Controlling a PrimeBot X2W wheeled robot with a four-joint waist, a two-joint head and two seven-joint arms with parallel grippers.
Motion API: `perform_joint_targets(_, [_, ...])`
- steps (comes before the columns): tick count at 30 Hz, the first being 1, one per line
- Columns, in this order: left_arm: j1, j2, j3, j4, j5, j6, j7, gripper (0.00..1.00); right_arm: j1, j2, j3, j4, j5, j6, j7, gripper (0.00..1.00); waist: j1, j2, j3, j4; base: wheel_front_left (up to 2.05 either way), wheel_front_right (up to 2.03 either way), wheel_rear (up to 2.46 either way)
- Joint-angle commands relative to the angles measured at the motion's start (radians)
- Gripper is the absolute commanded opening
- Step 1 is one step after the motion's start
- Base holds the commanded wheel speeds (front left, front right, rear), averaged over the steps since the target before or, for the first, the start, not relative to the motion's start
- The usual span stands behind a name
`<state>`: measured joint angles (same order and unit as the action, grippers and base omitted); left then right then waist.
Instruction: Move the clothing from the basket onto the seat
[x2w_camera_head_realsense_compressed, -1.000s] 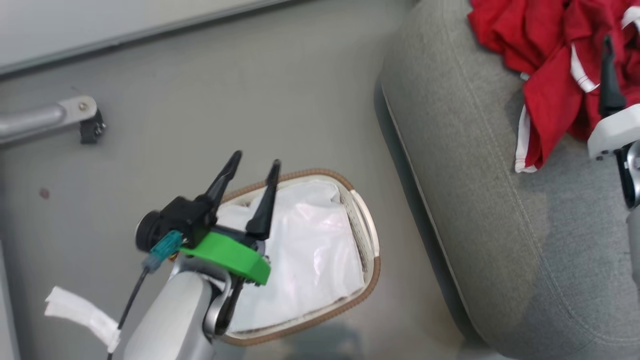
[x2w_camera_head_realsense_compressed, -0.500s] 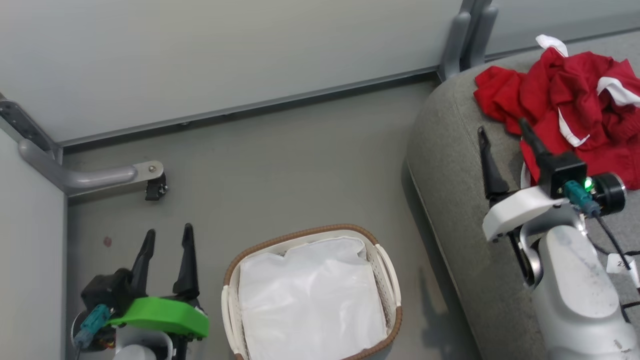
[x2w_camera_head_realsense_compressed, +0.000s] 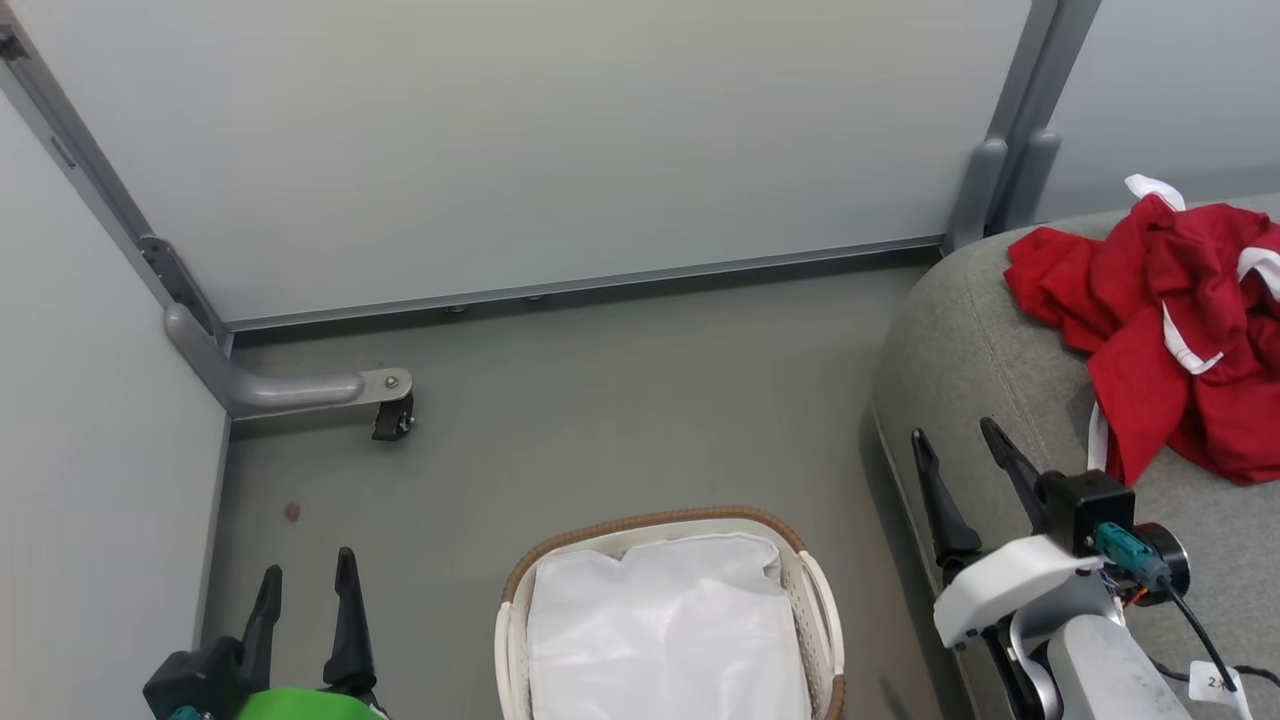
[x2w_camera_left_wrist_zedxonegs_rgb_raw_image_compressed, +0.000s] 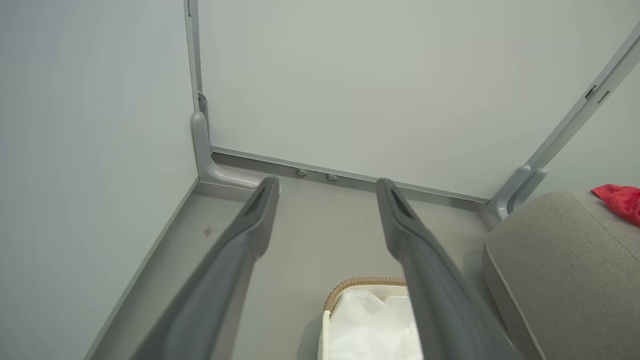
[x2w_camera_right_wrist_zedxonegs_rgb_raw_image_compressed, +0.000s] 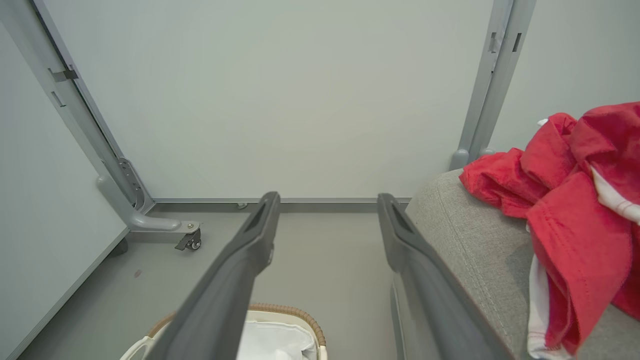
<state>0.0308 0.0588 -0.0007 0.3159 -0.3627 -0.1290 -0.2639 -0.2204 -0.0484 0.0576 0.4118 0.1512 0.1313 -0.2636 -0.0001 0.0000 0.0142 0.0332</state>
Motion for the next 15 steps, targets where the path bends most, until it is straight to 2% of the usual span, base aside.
perform_joint_targets(1, [0.019, -0.001, -0.002, -0.004, 0.002, -0.002, -0.001, 1.00, 0.028, -0.004, -0.008, -0.009, 0.007, -0.001, -0.002, 1.00, 0.0001, 0.0000, -0.013, 0.014, 0.00, 0.00, 0.00])
perform_joint_targets(15, [0.038, -0.007, -0.035, 0.003, -0.003, -0.003, -0.001, 1.00, 0.104, -0.004, -0.005, -0.029, 0.021, -0.001, -0.002, 1.00, 0.0001, 0.0000, -0.029, 0.012, 0.00, 0.00, 0.00])
